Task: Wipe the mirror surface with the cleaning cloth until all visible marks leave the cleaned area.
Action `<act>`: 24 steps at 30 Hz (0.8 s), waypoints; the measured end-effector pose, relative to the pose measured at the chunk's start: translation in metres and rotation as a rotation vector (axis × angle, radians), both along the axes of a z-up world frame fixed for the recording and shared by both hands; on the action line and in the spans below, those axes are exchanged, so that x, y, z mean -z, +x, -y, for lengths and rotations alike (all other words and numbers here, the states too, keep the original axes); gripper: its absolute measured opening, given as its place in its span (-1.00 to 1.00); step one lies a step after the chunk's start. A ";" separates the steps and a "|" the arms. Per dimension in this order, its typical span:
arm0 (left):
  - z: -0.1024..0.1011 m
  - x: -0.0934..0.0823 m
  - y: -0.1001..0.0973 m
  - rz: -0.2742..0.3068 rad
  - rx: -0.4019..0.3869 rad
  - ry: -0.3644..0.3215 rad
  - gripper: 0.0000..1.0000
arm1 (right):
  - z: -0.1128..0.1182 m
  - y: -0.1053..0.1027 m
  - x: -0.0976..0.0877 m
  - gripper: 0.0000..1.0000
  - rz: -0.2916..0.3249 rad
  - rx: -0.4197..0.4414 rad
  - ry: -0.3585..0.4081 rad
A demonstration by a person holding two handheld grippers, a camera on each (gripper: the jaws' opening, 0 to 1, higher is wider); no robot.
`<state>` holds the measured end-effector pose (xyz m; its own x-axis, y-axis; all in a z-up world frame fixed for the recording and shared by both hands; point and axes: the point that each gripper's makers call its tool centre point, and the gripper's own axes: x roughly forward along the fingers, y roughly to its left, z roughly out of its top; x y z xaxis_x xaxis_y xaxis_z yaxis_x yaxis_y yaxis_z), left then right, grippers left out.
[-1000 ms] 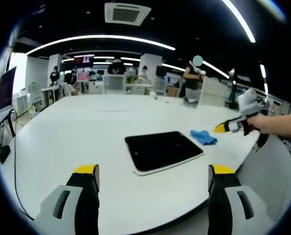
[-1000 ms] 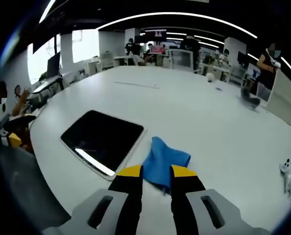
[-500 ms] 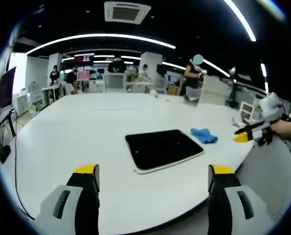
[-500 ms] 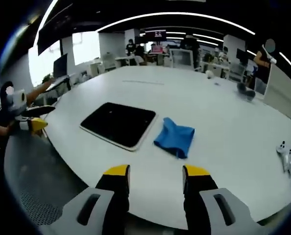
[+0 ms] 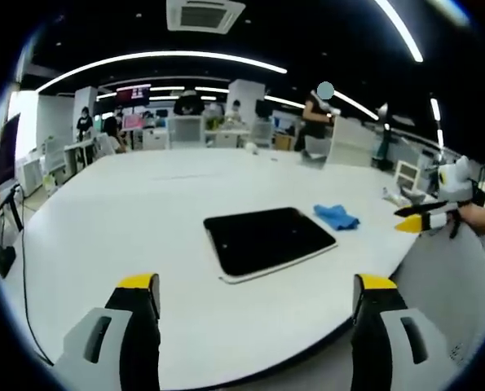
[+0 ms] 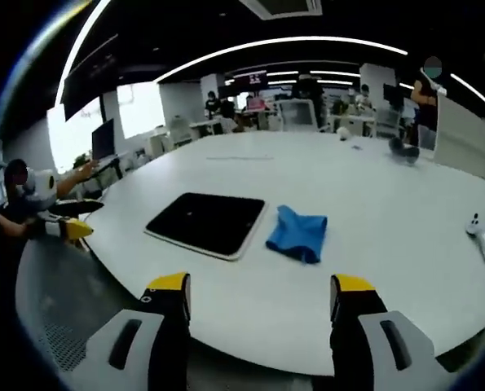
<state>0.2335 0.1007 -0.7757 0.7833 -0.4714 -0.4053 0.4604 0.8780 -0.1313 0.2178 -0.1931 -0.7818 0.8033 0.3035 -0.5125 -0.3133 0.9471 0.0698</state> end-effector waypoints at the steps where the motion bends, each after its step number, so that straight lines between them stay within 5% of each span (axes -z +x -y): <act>1: 0.000 0.000 0.000 -0.001 0.003 0.002 0.98 | 0.000 0.000 0.001 0.38 0.000 0.000 -0.003; 24: -0.006 -0.002 -0.002 0.005 -0.037 -0.018 0.93 | 0.001 -0.001 0.012 0.35 -0.032 -0.044 0.037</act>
<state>0.2319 0.1065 -0.7739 0.8022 -0.4490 -0.3936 0.4282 0.8920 -0.1449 0.2168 -0.1939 -0.7934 0.7723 0.3574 -0.5251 -0.3517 0.9290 0.1149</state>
